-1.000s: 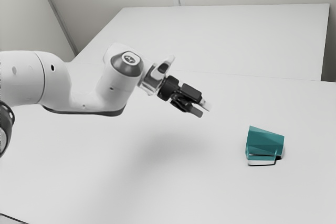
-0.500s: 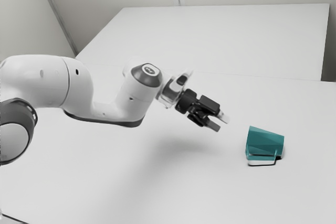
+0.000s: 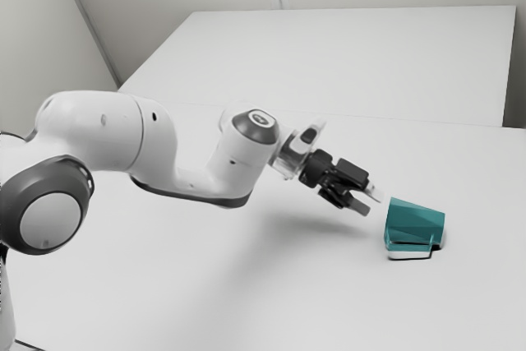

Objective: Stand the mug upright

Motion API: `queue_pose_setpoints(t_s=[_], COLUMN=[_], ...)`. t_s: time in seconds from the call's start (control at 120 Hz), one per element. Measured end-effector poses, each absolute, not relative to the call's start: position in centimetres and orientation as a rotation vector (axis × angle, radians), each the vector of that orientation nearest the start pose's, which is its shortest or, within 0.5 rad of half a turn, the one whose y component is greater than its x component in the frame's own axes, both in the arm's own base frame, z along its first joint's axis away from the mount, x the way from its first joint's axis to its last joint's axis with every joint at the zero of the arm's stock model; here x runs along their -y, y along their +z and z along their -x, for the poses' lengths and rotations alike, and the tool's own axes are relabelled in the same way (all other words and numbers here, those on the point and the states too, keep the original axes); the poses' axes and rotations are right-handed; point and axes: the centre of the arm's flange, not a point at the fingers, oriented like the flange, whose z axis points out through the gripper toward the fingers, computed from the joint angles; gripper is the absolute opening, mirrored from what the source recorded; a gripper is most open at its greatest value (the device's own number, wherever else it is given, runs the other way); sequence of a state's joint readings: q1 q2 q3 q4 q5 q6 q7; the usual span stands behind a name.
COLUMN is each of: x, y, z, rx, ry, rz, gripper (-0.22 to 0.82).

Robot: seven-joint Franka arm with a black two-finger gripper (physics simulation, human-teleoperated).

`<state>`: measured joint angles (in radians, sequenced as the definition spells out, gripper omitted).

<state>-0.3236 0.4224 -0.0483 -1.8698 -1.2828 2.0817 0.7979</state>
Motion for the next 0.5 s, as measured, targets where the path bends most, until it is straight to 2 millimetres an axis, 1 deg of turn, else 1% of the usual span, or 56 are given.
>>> queue_pose_setpoints(t_s=[0.183, 0.408, 0.5], x=[29.0, 30.7, 31.0], y=[28.8, 27.5, 26.9], z=[-57.6, -58.5, -58.5], rx=[0.372, 0.395, 0.394], ry=[0.036, 0.033, 0.027], rz=[-2.04, -2.026, -2.023], gripper=[0.58, 0.58, 0.58])
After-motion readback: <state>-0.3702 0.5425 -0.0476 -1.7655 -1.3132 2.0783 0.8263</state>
